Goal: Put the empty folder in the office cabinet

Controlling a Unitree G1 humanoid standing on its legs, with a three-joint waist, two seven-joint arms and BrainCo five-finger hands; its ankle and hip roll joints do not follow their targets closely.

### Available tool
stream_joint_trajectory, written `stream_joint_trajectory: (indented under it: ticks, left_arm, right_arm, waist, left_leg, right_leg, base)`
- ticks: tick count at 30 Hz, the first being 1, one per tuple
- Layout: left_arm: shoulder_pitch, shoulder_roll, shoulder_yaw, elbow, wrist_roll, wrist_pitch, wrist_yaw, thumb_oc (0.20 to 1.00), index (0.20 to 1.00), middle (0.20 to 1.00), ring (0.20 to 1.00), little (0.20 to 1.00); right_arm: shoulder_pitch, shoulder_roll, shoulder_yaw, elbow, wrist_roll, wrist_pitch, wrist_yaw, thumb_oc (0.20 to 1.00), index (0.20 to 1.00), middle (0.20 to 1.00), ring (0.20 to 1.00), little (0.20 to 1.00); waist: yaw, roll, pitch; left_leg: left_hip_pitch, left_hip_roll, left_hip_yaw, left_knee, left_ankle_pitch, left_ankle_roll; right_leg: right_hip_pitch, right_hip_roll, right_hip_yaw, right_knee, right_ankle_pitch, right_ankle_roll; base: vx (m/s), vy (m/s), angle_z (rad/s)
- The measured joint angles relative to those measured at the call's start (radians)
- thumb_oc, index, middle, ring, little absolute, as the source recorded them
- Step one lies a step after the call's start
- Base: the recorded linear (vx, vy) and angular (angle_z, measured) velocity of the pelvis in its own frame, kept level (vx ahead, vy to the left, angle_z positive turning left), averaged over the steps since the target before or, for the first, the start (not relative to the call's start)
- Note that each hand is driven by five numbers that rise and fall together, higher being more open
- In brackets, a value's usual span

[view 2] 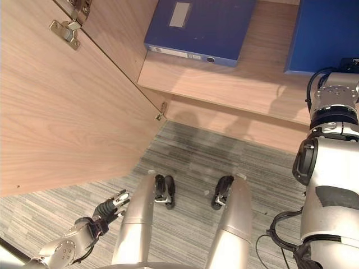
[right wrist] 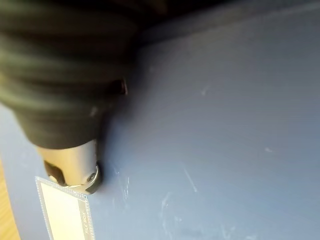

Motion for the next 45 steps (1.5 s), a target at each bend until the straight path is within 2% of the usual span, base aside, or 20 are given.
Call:
stream_joint_trajectory:
  ticks: [1, 2, 3, 13, 17, 21, 25, 29, 34, 37, 38, 39, 40, 42, 44, 45]
  left_arm:
    - [0.006, 0.0, 0.002, 0.0, 0.0, 0.0, 0.0, 1.0, 1.0, 1.0, 1.0, 1.0]
    - [0.01, 0.0, 0.002, 0.0, 0.0, 0.0, 0.0, 1.0, 1.0, 1.0, 1.0, 1.0]
    - [0.012, 0.0, 0.003, 0.0, 0.0, 0.0, 0.0, 1.0, 1.0, 1.0, 1.0, 1.0]
    - [0.028, -0.001, 0.012, 0.02, 0.0, 0.006, -0.003, 1.0, 1.0, 1.0, 1.0, 1.0]
    - [0.032, -0.002, 0.012, 0.03, 0.001, 0.017, -0.011, 1.0, 1.0, 1.0, 1.0, 1.0]
    - [0.037, -0.003, 0.008, 0.047, 0.0, 0.024, -0.022, 1.0, 1.0, 1.0, 1.0, 1.0]
    - [0.039, -0.016, 0.011, 0.059, 0.0, 0.026, -0.022, 1.0, 1.0, 1.0, 1.0, 1.0]
    - [0.039, -0.025, 0.012, 0.077, 0.001, 0.029, -0.026, 1.0, 1.0, 1.0, 1.0, 1.0]
    - [0.053, -0.017, 0.031, 0.103, 0.002, 0.03, -0.045, 1.0, 1.0, 1.0, 1.0, 1.0]
    - [0.051, -0.014, 0.032, 0.1, 0.003, 0.032, -0.067, 1.0, 1.0, 1.0, 1.0, 1.0]
    - [0.046, -0.002, 0.036, 0.097, 0.007, 0.039, -0.089, 1.0, 1.0, 1.0, 1.0, 1.0]
    - [0.047, 0.012, 0.036, 0.094, 0.014, 0.041, -0.102, 1.0, 1.0, 1.0, 1.0, 1.0]
    - [0.054, 0.035, 0.042, 0.093, 0.032, 0.05, -0.132, 1.0, 1.0, 1.0, 1.0, 1.0]
    - [0.054, 0.048, 0.053, 0.094, 0.049, 0.072, -0.159, 1.0, 1.0, 1.0, 1.0, 1.0]
    - [0.057, 0.062, 0.051, 0.097, 0.084, 0.104, -0.195, 1.0, 1.0, 1.0, 1.0, 1.0]
    - [0.057, 0.065, 0.052, 0.096, 0.094, 0.11, -0.206, 1.0, 1.0, 1.0, 1.0, 1.0]
  right_arm:
    - [0.0, 0.01, -0.002, -0.005, 0.0, -0.007, -0.001, 0.2, 0.2, 0.2, 0.2, 0.2]
    - [0.0, 0.018, -0.006, -0.017, 0.002, -0.014, -0.002, 0.702, 0.702, 0.702, 0.702, 0.702]
    - [0.0, 0.021, -0.006, -0.026, 0.001, -0.016, -0.002, 1.0, 1.0, 1.0, 1.0, 1.0]
    - [-0.005, 0.031, 0.001, -0.102, 0.012, -0.04, 0.061, 1.0, 1.0, 1.0, 1.0, 1.0]
    - [-0.005, 0.056, -0.001, -0.117, 0.05, -0.065, 0.087, 1.0, 1.0, 1.0, 1.0, 1.0]
    - [-0.005, 0.063, 0.012, -0.115, 0.049, -0.063, 0.089, 1.0, 1.0, 1.0, 1.0, 1.0]
    - [-0.002, 0.06, 0.067, -0.097, 0.046, -0.017, 0.096, 1.0, 1.0, 1.0, 1.0, 1.0]
    - [0.04, 0.079, 0.072, -0.097, 0.043, 0.025, 0.113, 1.0, 1.0, 1.0, 1.0, 1.0]
    - [0.101, 0.094, 0.141, -0.027, -0.046, 0.121, 0.146, 1.0, 1.0, 1.0, 1.0, 1.0]
    - [0.114, 0.091, 0.193, 0.007, -0.135, 0.211, 0.162, 1.0, 1.0, 1.0, 1.0, 1.0]
    - [0.121, 0.067, 0.337, 0.083, -0.262, 0.296, 0.226, 1.0, 1.0, 1.0, 1.0, 1.0]
    - [0.124, 0.062, 0.411, 0.13, -0.345, 0.352, 0.262, 1.0, 1.0, 1.0, 1.0, 1.0]
    - [0.122, 0.058, 0.462, 0.194, -0.533, 0.456, 0.341, 1.0, 1.0, 1.0, 1.0, 1.0]
    - [0.121, 0.042, 0.554, 0.246, -0.742, 0.526, 0.431, 1.0, 1.0, 1.0, 1.0, 1.0]
    - [0.124, 0.037, 0.591, 0.273, -0.949, 0.569, 0.517, 1.0, 1.0, 1.0, 1.0, 1.0]
    - [0.124, 0.037, 0.609, 0.279, -1.002, 0.577, 0.542, 1.0, 1.0, 1.0, 1.0, 1.0]
  waist:
    - [0.0, 0.0, 0.0]
    - [-0.001, 0.001, 0.0]
    - [0.0, 0.001, -0.001]
    - [0.003, 0.004, -0.007]
    - [0.005, 0.005, -0.029]
    - [0.004, 0.004, -0.039]
    - [-0.003, 0.003, -0.043]
    - [-0.001, 0.002, -0.043]
    - [-0.001, -0.019, -0.05]
    - [-0.005, -0.03, -0.05]
    - [-0.001, -0.041, -0.051]
    - [0.0, -0.052, -0.052]
    - [-0.002, -0.068, -0.059]
    - [-0.003, -0.075, -0.059]
    - [-0.004, -0.077, -0.058]
    - [-0.003, -0.077, -0.058]
  left_leg:
    - [0.0, 0.0, 0.0, -0.001, 0.0, 0.0]
    - [0.0, 0.0, 0.0, -0.001, 0.0, 0.0]
    - [0.0, 0.0, 0.0, -0.001, 0.0, 0.0]
    - [0.016, 0.0, 0.005, -0.018, 0.002, -0.004]
    - [0.026, 0.0, 0.006, -0.031, 0.005, -0.009]
    - [0.041, 0.0, 0.007, -0.05, 0.008, -0.013]
    - [0.042, 0.001, 0.007, -0.058, 0.008, -0.014]
    - [0.081, 0.002, 0.01, -0.091, 0.011, -0.017]
    - [0.187, 0.002, 0.021, -0.222, 0.053, -0.026]
    - [0.243, 0.002, 0.027, -0.275, 0.066, -0.029]
    - [0.269, 0.001, 0.026, -0.291, 0.068, -0.03]
    - [0.284, -0.001, 0.025, -0.301, 0.07, -0.033]
    - [0.296, -0.002, 0.025, -0.319, 0.077, -0.033]
    - [0.295, -0.003, 0.018, -0.323, 0.08, -0.035]
    - [0.292, -0.003, 0.016, -0.321, 0.08, -0.035]
    - [0.292, -0.003, 0.016, -0.321, 0.08, -0.035]
  right_leg:
    - [0.0, 0.0, 0.0, 0.0, 0.0, 0.0]
    - [0.0, 0.0, 0.0, -0.001, 0.0, 0.0]
    - [0.0, 0.0, 0.0, 0.0, 0.0, 0.0]
    - [0.007, 0.001, 0.001, -0.01, 0.001, 0.002]
    - [0.014, 0.002, 0.001, -0.017, 0.001, 0.002]
    - [0.028, 0.004, -0.002, -0.034, 0.002, 0.002]
    - [0.031, 0.004, -0.005, -0.043, 0.006, 0.004]
    - [0.069, 0.008, -0.015, -0.078, 0.013, 0.006]
    - [0.173, 0.027, -0.034, -0.202, 0.054, 0.014]
    - [0.225, 0.037, -0.04, -0.252, 0.072, 0.018]
    - [0.253, 0.037, -0.045, -0.266, 0.072, 0.018]
    - [0.266, 0.037, -0.047, -0.273, 0.072, 0.018]
    - [0.278, 0.038, -0.052, -0.284, 0.072, 0.019]
    - [0.283, 0.038, -0.06, -0.292, 0.075, 0.02]
    - [0.283, 0.038, -0.062, -0.292, 0.075, 0.02]
    - [0.283, 0.038, -0.061, -0.292, 0.075, 0.02]
  base:
    - [0.0, 0.0, 0.0]
    - [0.0, 0.0, 0.0]
    - [0.0, 0.0, 0.0]
    - [0.0, 0.0, 0.0]
    - [0.0, 0.0, 0.0]
    - [0.0, 0.0, 0.0]
    - [0.0, 0.0, 0.0]
    - [-0.01, 0.005, -0.02]
    - [-0.02, 0.003, -0.05]
    - [-0.01, -0.004, -0.04]
    - [0.0, 0.0, 0.0]
    - [0.0, -0.024, 0.05]
    - [0.0, -0.023, 0.05]
    - [0.0, -0.01, 0.06]
    - [0.0, -0.005, 0.02]
    - [0.0, 0.0, 0.0]
